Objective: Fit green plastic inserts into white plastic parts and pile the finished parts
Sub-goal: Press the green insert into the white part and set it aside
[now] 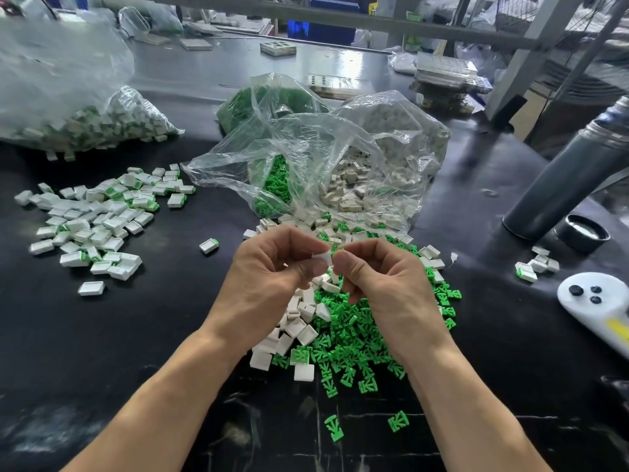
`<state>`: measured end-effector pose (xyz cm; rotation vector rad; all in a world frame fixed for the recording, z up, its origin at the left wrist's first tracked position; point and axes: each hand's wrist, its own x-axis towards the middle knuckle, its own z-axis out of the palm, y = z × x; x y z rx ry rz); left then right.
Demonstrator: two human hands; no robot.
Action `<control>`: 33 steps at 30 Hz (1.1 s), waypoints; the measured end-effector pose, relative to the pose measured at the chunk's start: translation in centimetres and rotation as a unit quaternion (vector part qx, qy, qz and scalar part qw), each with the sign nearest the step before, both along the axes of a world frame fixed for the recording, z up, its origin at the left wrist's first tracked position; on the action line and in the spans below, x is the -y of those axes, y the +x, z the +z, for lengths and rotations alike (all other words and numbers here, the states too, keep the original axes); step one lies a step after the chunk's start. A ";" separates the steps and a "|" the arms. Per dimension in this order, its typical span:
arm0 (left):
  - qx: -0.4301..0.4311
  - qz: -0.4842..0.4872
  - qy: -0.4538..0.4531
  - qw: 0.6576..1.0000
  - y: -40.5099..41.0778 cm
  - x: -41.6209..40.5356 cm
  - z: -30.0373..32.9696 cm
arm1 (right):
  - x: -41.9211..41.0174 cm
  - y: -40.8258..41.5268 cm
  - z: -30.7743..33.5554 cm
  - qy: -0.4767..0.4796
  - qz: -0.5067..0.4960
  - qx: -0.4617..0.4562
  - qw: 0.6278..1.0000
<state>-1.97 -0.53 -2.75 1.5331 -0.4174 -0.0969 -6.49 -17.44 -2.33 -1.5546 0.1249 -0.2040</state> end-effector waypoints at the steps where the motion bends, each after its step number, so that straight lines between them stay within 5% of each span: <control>1: 0.001 0.001 -0.001 1.000 0.0 0.0 0.0 | -0.1 0.0 0.0 -0.003 -0.006 0.005 1.000; 33: 0.065 0.031 0.123 0.990 -0.6 0.1 0.5 | -0.6 -1.0 0.5 -0.253 -0.019 0.085 0.963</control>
